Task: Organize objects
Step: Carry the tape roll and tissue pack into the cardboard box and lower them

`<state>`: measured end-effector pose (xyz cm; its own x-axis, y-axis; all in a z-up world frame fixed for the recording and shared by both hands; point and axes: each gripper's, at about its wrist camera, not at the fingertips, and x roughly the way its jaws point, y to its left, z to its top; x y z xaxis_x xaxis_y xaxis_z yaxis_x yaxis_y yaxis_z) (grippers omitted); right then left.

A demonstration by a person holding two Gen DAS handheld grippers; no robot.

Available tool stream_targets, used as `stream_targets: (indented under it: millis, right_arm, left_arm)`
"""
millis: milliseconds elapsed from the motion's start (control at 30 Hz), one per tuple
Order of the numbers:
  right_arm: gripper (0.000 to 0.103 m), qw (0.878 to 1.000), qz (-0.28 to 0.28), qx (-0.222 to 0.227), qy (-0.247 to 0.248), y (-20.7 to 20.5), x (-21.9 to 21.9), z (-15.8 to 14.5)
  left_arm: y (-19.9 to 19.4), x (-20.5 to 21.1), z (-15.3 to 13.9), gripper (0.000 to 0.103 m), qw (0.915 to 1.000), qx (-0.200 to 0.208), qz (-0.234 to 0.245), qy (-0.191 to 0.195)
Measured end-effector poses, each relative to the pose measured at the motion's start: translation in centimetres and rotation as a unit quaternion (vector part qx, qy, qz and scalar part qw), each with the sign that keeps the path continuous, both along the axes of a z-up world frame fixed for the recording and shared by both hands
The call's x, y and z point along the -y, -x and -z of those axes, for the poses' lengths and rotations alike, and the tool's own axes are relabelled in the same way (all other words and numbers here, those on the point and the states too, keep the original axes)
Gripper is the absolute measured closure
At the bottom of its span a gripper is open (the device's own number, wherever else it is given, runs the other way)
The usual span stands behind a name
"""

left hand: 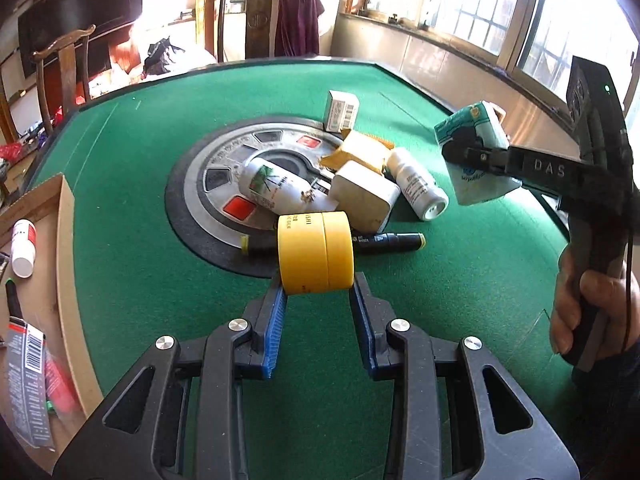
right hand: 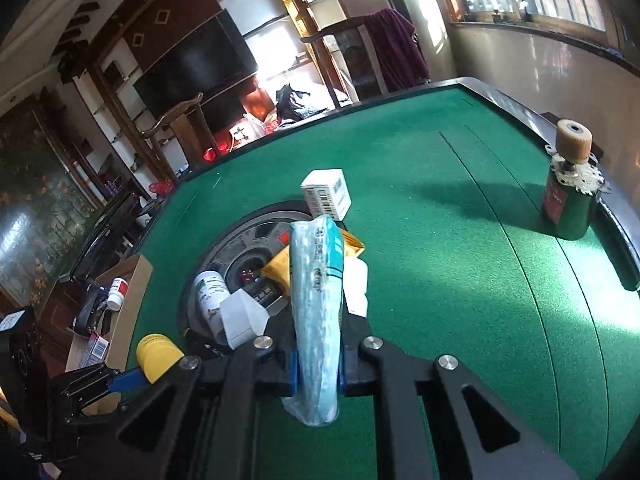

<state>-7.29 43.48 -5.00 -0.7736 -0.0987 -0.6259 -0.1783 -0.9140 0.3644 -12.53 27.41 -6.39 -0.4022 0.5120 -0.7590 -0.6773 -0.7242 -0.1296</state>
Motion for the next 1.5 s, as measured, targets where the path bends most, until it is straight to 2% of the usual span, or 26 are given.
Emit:
stream_targets:
  millis: [100, 167, 333, 733, 1067, 1500]
  right_arm:
    - [0.092, 0.999, -0.034, -0.019, 0.008, -0.2, 1.9, -0.7]
    - [0.092, 0.998, -0.049, -0.023, -0.008, -0.2, 3.4, -1.0]
    - [0.092, 0.996, -0.088, -0.017, -0.019, 0.2, 6.4, -0.6]
    - [0.092, 0.992, -0.122, -0.013, 0.006, 0.4, 10.9, 0.0]
    - [0.092, 0.988, -0.155, -0.015, 0.013, 1.1, 16.9, -0.1]
    - [0.092, 0.976, -0.219, -0.017, 0.005, 2.9, 25.3, -0.5]
  left_arm:
    - [0.0, 0.9, -0.8, 0.072, 0.9998, -0.011, -0.012, -0.010]
    - [-0.2, 1.5, -1.3, 0.072, 0.9995, -0.022, -0.021, -0.013]
    - [-0.8, 2.8, -2.3, 0.072, 0.9969, -0.059, -0.050, -0.010]
    - [-0.8, 6.3, -4.0, 0.072, 0.9896, -0.104, -0.094, -0.031]
    - [-1.3, 11.1, -4.7, 0.072, 0.9828, -0.111, -0.132, -0.065]
    - [-1.6, 19.3, -4.6, 0.072, 0.9657, -0.111, -0.209, -0.107]
